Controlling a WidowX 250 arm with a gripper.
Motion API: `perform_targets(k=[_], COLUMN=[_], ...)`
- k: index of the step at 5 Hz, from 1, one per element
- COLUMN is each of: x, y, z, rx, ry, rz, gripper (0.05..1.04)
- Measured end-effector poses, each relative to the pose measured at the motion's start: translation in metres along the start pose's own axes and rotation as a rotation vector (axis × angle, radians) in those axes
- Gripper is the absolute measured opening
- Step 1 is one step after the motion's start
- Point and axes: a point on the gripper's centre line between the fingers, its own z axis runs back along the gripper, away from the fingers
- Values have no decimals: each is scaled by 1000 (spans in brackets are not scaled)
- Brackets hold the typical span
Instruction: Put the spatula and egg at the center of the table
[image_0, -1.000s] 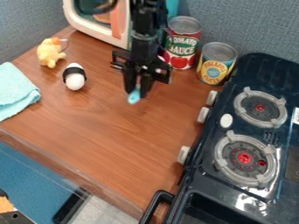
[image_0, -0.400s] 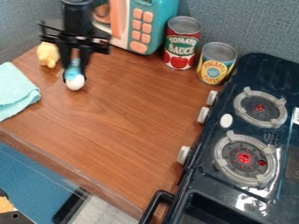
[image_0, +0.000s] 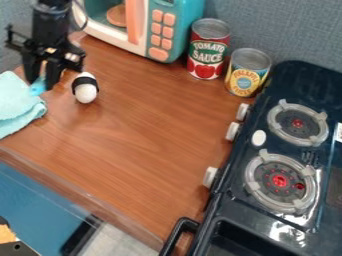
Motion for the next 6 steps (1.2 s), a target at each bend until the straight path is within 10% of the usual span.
perform_targets(k=[2,6], x=[7,6], y=[-1,-76], z=[-31,-24], rx=[47,1], ry=[103,58], rz=[-87,-360], gripper=[302,302])
